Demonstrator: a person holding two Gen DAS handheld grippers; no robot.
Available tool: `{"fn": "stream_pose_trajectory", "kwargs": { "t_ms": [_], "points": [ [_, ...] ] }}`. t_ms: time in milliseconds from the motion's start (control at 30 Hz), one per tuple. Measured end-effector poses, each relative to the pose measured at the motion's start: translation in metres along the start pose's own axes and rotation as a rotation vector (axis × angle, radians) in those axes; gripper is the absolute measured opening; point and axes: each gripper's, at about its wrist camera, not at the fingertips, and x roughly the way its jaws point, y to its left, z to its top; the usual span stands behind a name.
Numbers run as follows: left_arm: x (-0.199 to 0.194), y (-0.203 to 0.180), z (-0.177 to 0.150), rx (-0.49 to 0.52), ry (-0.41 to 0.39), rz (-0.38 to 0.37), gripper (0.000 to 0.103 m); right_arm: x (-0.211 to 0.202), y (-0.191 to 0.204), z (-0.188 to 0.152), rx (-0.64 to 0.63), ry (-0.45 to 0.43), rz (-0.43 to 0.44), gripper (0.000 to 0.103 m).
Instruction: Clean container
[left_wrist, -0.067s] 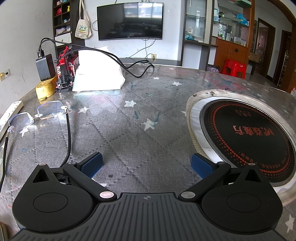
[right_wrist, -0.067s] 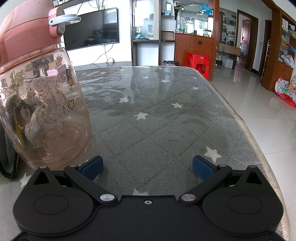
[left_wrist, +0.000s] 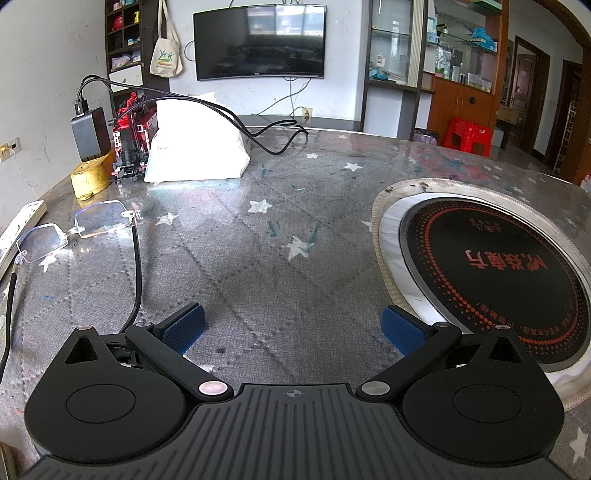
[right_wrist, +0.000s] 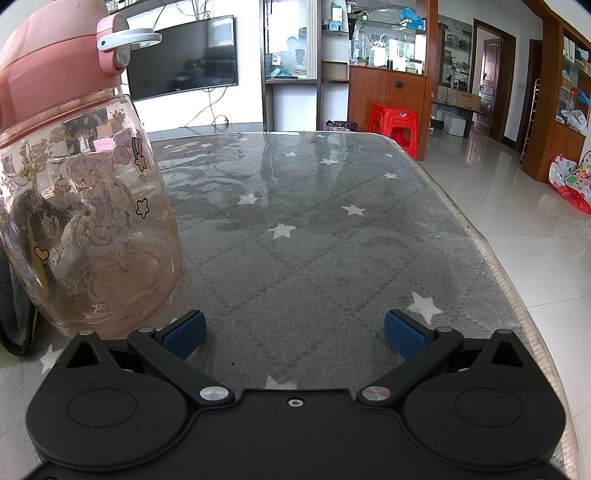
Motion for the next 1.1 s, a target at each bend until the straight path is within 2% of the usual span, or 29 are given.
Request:
{"fn": "stream_pose_trajectory", "kwargs": {
  "t_ms": [433, 767, 1100],
  "points": [
    [0.001, -0.001, -0.001, 0.005, 0.000, 0.005, 0.103, 0.000, -0.001, 0.000, 0.000, 0.000, 0.000, 0.103],
    [-0.006, -0.016, -0.007, -0.054, 0.004, 0.093, 0.103, 0.000, 0.001, 0.000, -0.004, 0.000, -0.003, 0.103],
    [-0.020, -0.031, -0.017, -0.088, 0.019, 0.126, 0.103, 0.000, 0.003, 0.000, 0.001, 0.004, -0.007, 0.103]
  ]
}}
